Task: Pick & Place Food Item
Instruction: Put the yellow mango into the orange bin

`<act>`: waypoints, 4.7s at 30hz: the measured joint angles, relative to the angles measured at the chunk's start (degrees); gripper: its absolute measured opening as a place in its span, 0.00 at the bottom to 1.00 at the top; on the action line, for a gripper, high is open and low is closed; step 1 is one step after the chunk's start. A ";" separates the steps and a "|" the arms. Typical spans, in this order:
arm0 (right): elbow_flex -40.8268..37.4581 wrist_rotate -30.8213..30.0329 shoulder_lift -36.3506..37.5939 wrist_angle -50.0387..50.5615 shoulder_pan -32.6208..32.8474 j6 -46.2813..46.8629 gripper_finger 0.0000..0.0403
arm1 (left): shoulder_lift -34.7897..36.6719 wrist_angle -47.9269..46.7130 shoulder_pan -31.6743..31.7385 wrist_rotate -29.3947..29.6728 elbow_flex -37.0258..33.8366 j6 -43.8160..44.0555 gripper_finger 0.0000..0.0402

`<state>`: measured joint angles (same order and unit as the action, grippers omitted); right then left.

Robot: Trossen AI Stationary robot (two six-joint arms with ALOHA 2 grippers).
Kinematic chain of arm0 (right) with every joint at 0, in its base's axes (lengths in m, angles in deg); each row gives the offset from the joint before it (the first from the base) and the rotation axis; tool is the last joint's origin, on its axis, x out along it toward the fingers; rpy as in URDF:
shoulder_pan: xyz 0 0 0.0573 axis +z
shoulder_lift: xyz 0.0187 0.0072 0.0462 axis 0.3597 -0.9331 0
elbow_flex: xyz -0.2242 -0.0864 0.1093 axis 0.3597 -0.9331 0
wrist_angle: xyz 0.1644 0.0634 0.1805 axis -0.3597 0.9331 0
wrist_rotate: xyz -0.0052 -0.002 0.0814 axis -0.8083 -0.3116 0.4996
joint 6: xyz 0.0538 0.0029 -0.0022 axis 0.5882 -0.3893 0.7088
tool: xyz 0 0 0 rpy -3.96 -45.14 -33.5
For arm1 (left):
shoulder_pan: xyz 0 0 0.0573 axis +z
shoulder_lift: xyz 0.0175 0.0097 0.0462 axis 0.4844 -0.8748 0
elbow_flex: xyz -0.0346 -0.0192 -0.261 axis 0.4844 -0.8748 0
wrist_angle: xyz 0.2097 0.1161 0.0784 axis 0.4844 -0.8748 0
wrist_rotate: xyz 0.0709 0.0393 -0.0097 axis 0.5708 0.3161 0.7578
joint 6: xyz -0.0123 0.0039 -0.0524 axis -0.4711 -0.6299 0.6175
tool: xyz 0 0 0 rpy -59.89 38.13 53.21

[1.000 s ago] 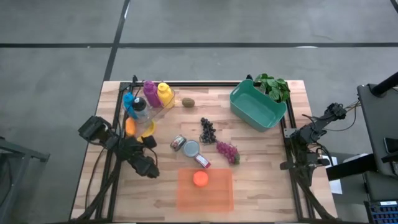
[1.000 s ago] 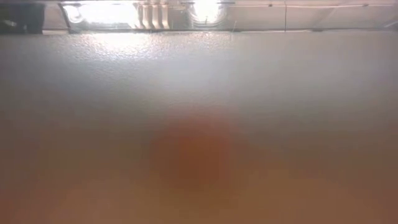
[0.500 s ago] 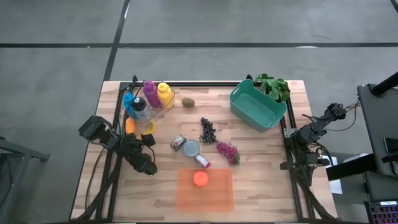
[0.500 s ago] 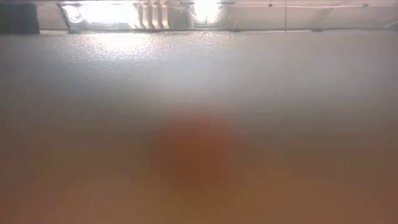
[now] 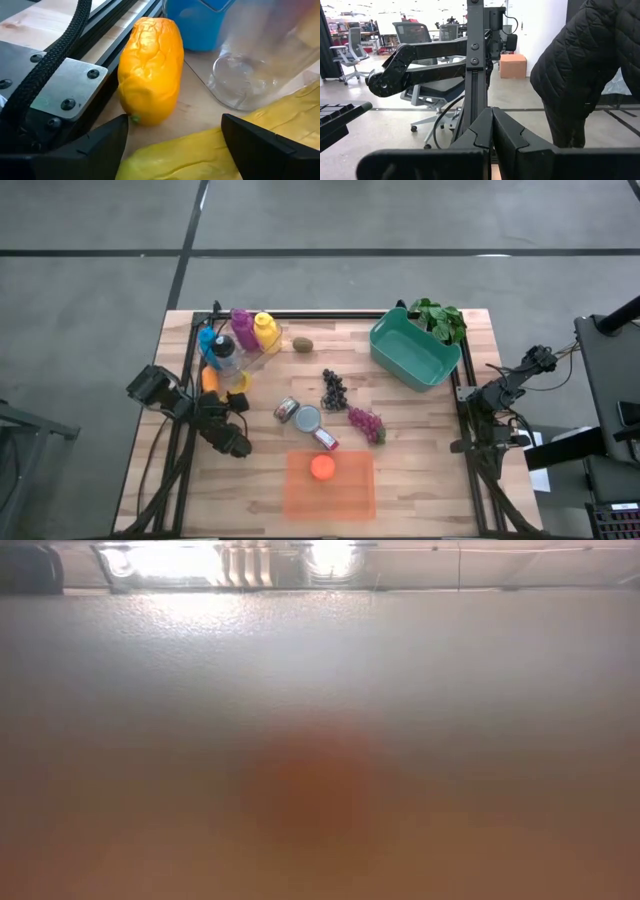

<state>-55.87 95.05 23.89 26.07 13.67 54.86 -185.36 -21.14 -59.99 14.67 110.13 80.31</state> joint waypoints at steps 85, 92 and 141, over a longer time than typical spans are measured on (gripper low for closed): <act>-0.01 0.00 0.02 0.00 -0.01 0.00 0.02 | 0.31 -16.19 3.14 0.32 9.14 0.28 0.67; -0.01 0.00 0.00 -0.01 0.01 -0.01 0.02 | 0.32 -17.62 5.76 4.78 10.17 -0.36 0.66; -0.01 0.00 0.02 -0.02 0.01 -0.02 0.02 | 9.52 -11.81 6.40 6.21 12.09 -25.41 0.66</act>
<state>-55.87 95.05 23.91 26.05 13.68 54.84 -175.84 -32.95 -53.60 20.88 122.22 54.91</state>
